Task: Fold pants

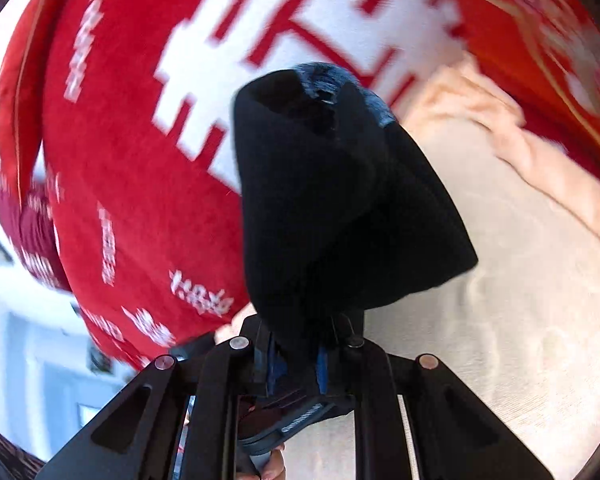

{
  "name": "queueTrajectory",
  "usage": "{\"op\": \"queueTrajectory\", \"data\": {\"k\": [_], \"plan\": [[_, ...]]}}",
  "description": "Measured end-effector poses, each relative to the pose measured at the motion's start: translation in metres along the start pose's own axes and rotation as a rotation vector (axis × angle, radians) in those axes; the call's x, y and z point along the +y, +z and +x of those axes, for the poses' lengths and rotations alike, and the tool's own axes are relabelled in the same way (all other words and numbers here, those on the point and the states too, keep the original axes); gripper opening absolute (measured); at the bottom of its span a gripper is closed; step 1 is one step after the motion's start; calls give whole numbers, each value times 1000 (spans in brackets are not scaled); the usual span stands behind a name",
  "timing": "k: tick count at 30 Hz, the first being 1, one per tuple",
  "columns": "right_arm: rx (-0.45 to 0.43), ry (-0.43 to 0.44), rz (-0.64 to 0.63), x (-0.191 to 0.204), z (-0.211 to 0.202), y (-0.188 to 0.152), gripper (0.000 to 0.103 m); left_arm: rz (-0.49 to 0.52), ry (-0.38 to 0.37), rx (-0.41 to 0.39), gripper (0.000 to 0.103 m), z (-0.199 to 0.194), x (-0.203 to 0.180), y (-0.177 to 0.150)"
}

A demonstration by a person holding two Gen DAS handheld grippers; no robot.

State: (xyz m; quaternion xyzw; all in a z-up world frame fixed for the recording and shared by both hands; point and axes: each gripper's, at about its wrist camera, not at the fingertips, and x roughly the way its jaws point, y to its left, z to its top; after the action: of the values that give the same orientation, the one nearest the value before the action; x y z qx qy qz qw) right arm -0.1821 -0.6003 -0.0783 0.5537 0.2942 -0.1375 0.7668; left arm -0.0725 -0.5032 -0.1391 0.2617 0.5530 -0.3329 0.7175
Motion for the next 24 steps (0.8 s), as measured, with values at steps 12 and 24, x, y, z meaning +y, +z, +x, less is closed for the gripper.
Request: {"op": "queueTrajectory", "data": {"k": [12, 24], "plan": [[88, -162, -302, 107, 49, -54, 16, 34, -150, -22, 83, -23, 77, -25], [291, -733, -934, 164, 200, -223, 44, -170, 60, 61, 82, -44, 305, -90]]}}
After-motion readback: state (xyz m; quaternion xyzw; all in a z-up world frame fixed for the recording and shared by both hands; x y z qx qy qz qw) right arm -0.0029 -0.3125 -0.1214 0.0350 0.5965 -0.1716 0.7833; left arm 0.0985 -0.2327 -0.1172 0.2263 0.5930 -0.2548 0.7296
